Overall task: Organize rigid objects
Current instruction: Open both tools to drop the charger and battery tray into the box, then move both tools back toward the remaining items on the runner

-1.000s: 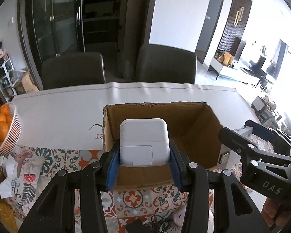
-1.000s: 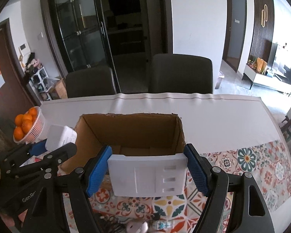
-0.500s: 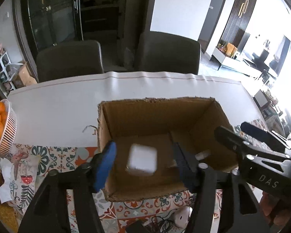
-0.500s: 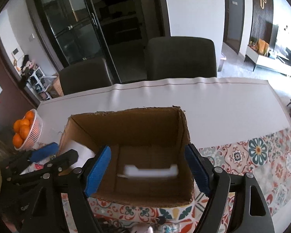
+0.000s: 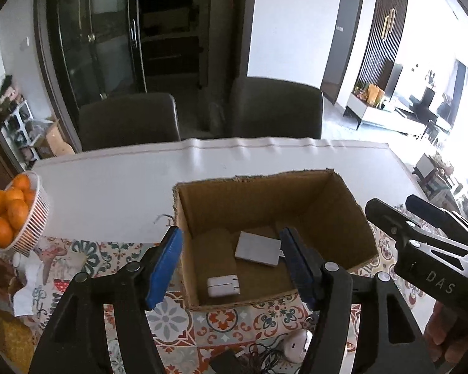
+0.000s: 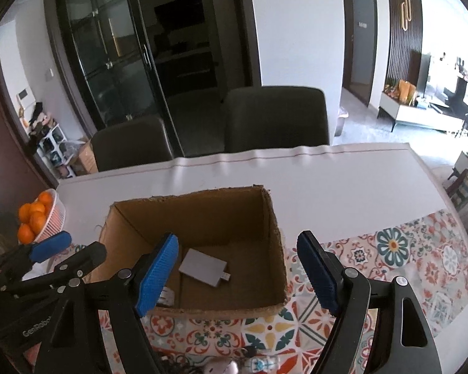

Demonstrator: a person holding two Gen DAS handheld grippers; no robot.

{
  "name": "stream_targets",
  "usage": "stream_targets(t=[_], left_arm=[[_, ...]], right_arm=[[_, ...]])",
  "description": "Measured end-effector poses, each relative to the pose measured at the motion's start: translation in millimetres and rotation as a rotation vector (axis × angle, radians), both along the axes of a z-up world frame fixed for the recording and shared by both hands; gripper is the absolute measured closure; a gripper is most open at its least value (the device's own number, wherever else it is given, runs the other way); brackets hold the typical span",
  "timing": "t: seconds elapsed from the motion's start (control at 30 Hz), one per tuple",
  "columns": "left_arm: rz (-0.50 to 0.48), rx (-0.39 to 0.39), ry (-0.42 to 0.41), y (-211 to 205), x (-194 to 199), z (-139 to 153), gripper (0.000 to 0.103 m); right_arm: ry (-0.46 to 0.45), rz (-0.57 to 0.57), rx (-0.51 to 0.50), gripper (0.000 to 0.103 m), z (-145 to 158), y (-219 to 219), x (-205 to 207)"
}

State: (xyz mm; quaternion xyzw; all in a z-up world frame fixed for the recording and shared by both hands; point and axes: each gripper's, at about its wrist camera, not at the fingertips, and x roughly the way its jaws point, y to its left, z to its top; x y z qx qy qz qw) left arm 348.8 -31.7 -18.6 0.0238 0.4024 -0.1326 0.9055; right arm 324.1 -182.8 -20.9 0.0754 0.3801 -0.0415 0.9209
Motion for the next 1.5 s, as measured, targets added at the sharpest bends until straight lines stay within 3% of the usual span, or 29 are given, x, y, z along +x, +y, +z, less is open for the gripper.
stream_targets(t=[0.33, 0.73, 1.5], left_arm=[[-0.003, 0.008, -0.058, 4, -40, 17, 0.037], [-0.005, 0.018, -0.093, 4, -87, 16, 0.037], [-0.007, 0.051, 0.019, 23, -132, -43, 0.037]], right_arm=[[-0.049, -0.005, 0.001, 0.024, 12, 3, -36], [-0.088, 0.001, -0.012, 0.024, 13, 8, -83], [0.034, 0.014, 0.013, 0.024, -44, 24, -124]])
